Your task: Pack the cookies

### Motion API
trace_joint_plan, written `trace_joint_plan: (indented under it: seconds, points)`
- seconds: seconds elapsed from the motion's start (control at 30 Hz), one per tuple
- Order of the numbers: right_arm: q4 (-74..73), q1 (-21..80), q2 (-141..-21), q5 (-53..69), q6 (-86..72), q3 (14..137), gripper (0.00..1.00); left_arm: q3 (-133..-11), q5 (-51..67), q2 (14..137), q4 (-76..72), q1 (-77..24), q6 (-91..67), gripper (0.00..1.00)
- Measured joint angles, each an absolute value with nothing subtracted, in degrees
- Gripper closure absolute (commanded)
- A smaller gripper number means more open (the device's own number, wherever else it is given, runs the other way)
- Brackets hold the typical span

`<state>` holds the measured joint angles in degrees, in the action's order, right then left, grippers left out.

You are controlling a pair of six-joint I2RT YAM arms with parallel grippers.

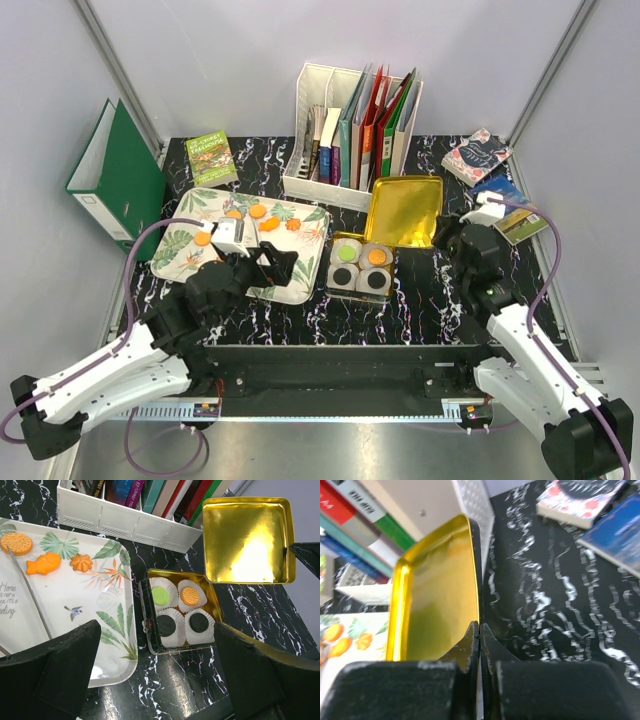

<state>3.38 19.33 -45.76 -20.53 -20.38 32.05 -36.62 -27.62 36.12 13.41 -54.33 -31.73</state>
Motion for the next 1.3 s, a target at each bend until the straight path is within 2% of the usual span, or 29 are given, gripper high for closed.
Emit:
trace_joint_plan:
  seconds: [0.2,0.43,0.7,0.97,1.13,1.3]
  points:
    - [-5.6,19.5,-51.9,-9.0,-28.0,41.3,1.00,-36.8,-26.5,39.7,11.9,-54.3,-31.5,0.01]
    - [-11.8,19.5,-55.8,2.6,-38.0,45.8,1.00,-35.2,-22.7,40.9,4.6,-54.3,-29.1,0.01]
    - [-15.3,19.5,-57.2,7.8,-45.0,46.5,1.00,-36.1,-22.2,45.3,2.3,-55.6,-23.7,0.01]
    - [-16.3,19.5,-59.6,11.0,-47.4,46.7,1.00,-42.0,-23.9,49.0,7.3,-55.1,-26.9,0.01]
    - [-16.4,19.5,-59.1,11.7,-46.9,46.7,1.00,-42.2,-18.9,48.3,6.8,-48.6,-32.1,0.01]
    - [-16.4,19.5,-57.6,11.7,-45.4,46.7,1.00,-41.5,-4.1,50.0,2.3,-37.4,-40.5,0.01]
